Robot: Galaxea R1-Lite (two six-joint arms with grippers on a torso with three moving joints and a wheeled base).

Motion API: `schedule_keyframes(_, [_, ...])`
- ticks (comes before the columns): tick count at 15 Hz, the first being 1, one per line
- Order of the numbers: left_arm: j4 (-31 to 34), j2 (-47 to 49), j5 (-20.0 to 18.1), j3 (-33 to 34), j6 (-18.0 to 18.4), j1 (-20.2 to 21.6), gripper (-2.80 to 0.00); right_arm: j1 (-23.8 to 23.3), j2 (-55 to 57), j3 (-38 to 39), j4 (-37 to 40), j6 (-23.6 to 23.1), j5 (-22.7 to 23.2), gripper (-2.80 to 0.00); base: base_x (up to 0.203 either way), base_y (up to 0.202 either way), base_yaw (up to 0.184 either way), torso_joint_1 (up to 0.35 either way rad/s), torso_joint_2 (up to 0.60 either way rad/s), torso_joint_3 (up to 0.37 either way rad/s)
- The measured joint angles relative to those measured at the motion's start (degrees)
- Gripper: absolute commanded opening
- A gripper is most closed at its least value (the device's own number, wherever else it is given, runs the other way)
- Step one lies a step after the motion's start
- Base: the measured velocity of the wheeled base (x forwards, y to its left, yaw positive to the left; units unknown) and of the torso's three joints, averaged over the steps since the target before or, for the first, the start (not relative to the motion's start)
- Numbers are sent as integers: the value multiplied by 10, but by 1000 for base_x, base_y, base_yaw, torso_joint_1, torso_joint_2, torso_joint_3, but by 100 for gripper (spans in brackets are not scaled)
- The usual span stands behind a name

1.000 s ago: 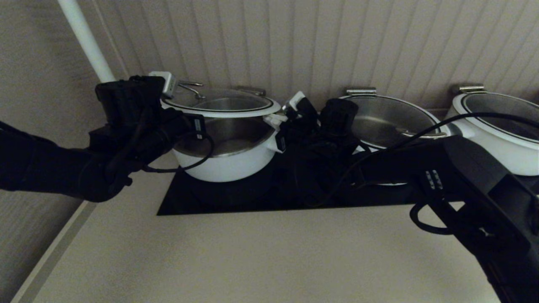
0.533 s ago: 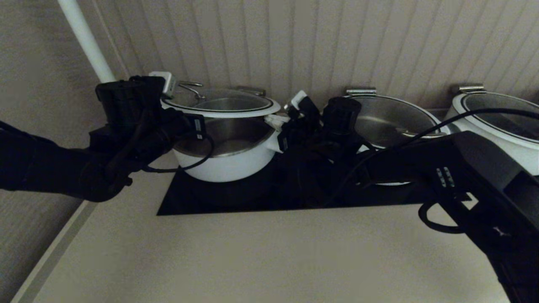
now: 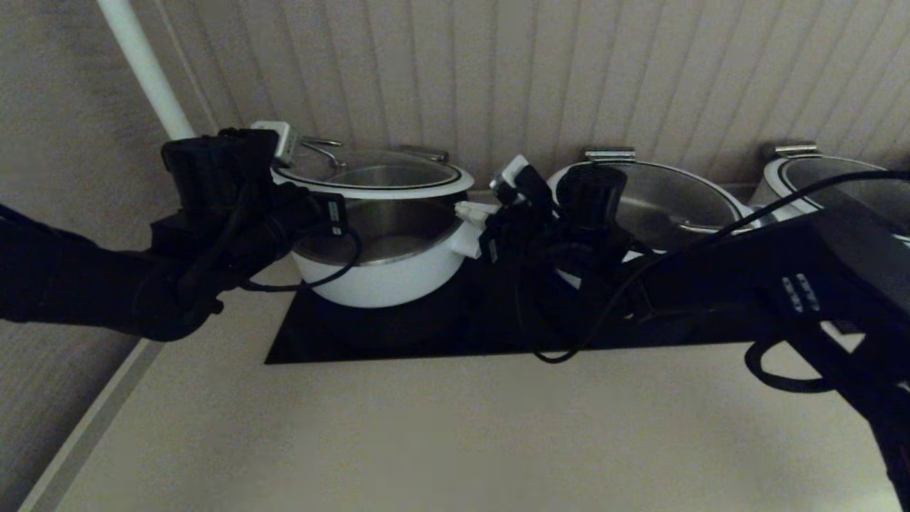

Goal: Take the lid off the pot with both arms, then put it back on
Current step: Open the pot lid completely

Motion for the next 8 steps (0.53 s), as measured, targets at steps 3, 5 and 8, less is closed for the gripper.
schedule_keyframes(3, [0, 0, 0, 0, 0, 0, -280, 0, -24, 32, 0, 0, 0, -280, 0, 0, 0, 0, 0, 0])
schedule_keyframes(5, [0, 0, 0, 0, 1, 0, -280, 0, -44, 64, 0, 0, 0, -280, 0, 0, 0, 0, 0, 0])
schedule_keyframes(8, [-2, 0, 0, -4, 0, -1, -280, 0, -76, 112, -3, -1, 0, -280, 0, 0, 0, 0, 0, 0])
